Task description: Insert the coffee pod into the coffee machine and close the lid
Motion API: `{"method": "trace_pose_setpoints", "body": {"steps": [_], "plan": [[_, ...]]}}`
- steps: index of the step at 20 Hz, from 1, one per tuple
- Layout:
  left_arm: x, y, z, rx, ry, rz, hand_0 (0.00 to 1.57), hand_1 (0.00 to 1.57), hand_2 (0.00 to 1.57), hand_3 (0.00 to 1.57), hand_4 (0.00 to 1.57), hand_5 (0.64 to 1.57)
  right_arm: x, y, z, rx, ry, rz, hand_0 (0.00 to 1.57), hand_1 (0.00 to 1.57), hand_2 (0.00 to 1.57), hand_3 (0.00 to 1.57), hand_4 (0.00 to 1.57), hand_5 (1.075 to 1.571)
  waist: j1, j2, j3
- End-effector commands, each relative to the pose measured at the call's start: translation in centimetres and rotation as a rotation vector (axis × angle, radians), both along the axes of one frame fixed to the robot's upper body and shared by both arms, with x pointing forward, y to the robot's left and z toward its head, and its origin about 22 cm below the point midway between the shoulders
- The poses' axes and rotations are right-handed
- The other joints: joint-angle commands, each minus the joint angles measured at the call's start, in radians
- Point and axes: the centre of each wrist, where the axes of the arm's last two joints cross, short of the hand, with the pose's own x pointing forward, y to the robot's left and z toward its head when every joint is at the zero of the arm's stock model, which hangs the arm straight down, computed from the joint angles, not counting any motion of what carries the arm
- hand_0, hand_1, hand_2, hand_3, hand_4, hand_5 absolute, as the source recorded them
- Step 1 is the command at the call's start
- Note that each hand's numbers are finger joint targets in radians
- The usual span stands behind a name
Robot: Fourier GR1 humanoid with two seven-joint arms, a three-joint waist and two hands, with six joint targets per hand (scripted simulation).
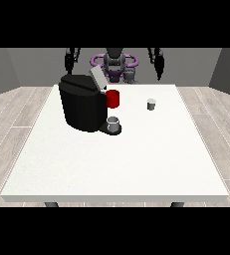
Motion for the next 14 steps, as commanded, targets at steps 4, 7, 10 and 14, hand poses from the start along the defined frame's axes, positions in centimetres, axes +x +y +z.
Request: {"method": "trace_pose_setpoints", "body": {"steps": [4, 7, 10, 14], "plan": [[-1.0, 1.5, 0.2, -0.052, -0.073, -0.095, 0.00, 0.00, 0.00, 0.00, 0.27, 1.571, -1.5, -2.0, -2.9, 0.000, 0.086, -0.045, 0.00, 0.00, 0.00, 0.00, 0.13, 1.571, 0.032, -0.032, 0.0069], [-2.9, 2.2, -1.2, -0.068, -0.121, -0.085, 0.00, 0.00, 0.00, 0.00, 0.27, 1.571, -3.3, -3.2, -3.9, 0.070, 0.007, -0.250, 0.00, 0.00, 0.00, 0.00, 0.13, 1.571, 0.000, -0.081, 0.0070], [-3.1, -0.5, -1.1, -0.004, -0.100, -0.115, 0.00, 0.00, 0.00, 0.00, 0.24, 1.571, -3.0, -2.5, -4.4, 0.078, -0.022, -0.254, 0.00, 0.00, 0.00, 0.00, 0.09, 1.571, 0.018, -0.069, 0.0072], [-1.7, 4.0, -1.1, 0.145, -0.119, -0.117, 0.00, 0.00, 0.00, 0.00, 0.21, 1.571, -2.5, -0.4, -3.7, 0.114, -0.047, -0.219, 0.00, 0.00, 0.00, 0.00, 0.27, 1.571, -0.014, -0.025, 0.0068]]}}
